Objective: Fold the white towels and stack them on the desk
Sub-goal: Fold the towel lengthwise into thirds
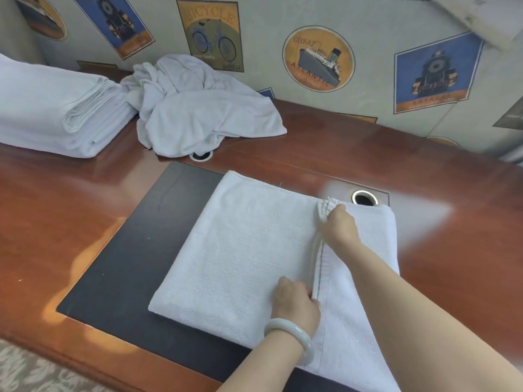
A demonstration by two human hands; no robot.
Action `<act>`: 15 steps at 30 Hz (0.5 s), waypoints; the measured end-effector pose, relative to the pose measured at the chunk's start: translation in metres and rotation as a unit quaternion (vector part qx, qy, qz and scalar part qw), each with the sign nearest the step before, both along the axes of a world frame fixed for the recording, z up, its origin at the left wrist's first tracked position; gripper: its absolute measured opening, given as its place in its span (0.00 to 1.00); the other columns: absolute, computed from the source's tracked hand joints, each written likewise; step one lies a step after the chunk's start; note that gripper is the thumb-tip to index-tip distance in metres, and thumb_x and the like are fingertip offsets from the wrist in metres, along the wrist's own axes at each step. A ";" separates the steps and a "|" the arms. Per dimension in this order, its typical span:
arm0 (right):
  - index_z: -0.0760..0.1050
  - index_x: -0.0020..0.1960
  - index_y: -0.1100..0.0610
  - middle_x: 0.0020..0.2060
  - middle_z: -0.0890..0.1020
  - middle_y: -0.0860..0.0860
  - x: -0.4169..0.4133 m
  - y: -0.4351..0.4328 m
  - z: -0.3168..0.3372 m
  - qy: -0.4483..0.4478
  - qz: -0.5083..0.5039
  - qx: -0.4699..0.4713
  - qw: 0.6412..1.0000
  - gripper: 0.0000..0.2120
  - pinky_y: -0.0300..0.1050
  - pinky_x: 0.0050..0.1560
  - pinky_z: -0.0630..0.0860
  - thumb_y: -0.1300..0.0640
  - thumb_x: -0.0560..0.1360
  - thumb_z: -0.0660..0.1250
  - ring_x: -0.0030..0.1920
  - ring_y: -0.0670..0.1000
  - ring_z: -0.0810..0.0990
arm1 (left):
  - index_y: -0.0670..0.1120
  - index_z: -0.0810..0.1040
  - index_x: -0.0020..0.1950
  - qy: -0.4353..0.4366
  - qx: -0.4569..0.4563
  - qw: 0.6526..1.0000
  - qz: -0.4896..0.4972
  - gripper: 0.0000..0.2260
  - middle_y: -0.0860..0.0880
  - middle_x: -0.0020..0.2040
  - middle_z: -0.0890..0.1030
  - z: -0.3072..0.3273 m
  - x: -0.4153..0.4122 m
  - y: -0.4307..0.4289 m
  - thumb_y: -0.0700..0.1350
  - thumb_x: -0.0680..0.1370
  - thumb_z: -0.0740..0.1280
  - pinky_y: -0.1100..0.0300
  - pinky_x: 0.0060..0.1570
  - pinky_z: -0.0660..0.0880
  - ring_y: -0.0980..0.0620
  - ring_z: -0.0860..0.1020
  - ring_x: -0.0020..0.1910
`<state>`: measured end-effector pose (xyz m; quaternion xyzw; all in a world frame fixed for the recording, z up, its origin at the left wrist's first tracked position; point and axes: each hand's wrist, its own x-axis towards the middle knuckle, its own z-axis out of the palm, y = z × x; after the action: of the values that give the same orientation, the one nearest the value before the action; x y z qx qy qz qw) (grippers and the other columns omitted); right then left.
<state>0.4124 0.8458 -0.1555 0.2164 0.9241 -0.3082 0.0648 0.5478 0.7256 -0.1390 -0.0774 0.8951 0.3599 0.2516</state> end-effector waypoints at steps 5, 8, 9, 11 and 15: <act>0.69 0.56 0.62 0.51 0.78 0.58 0.006 -0.004 0.005 0.062 -0.018 -0.041 0.997 0.07 0.45 0.41 0.68 0.62 0.79 0.57 0.52 0.61 0.77 | 0.44 0.73 0.54 0.034 -0.001 0.999 -0.009 0.05 0.48 0.54 0.68 0.003 0.006 0.003 0.44 0.82 0.59 0.63 0.48 0.70 0.52 0.68 0.48; 0.68 0.59 0.59 0.56 0.78 0.58 0.007 -0.012 0.003 0.117 -0.056 -0.046 0.990 0.09 0.45 0.46 0.68 0.58 0.80 0.58 0.55 0.60 0.77 | 0.44 0.72 0.56 0.027 0.017 0.999 0.012 0.06 0.48 0.55 0.75 0.006 -0.002 -0.003 0.43 0.82 0.58 0.60 0.47 0.73 0.50 0.75 0.49; 0.69 0.56 0.59 0.54 0.78 0.58 0.006 -0.013 -0.001 0.100 -0.041 -0.050 0.993 0.07 0.45 0.44 0.68 0.56 0.80 0.60 0.53 0.60 0.77 | 0.44 0.72 0.56 0.028 0.015 0.999 0.019 0.05 0.48 0.53 0.75 0.006 -0.004 -0.005 0.42 0.82 0.59 0.59 0.46 0.75 0.49 0.76 0.49; 0.70 0.55 0.59 0.51 0.79 0.57 0.002 -0.011 -0.002 0.044 -0.001 -0.065 0.997 0.08 0.45 0.42 0.68 0.57 0.78 0.64 0.50 0.58 0.77 | 0.44 0.69 0.55 0.028 0.010 0.999 0.028 0.03 0.49 0.47 0.75 0.006 -0.006 -0.010 0.41 0.81 0.60 0.59 0.41 0.74 0.50 0.76 0.44; 0.75 0.61 0.57 0.56 0.78 0.55 0.000 0.010 0.012 0.115 0.023 -0.062 0.991 0.12 0.44 0.46 0.69 0.60 0.79 0.61 0.54 0.55 0.76 | 0.45 0.66 0.55 0.012 0.009 1.000 -0.002 0.09 0.50 0.43 0.74 0.009 0.000 -0.014 0.45 0.80 0.65 0.60 0.35 0.72 0.51 0.75 0.39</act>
<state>0.4121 0.8555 -0.1431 0.1543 0.9092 -0.3862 -0.0213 0.5476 0.7118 -0.1305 -0.0689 0.8948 0.3685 0.2424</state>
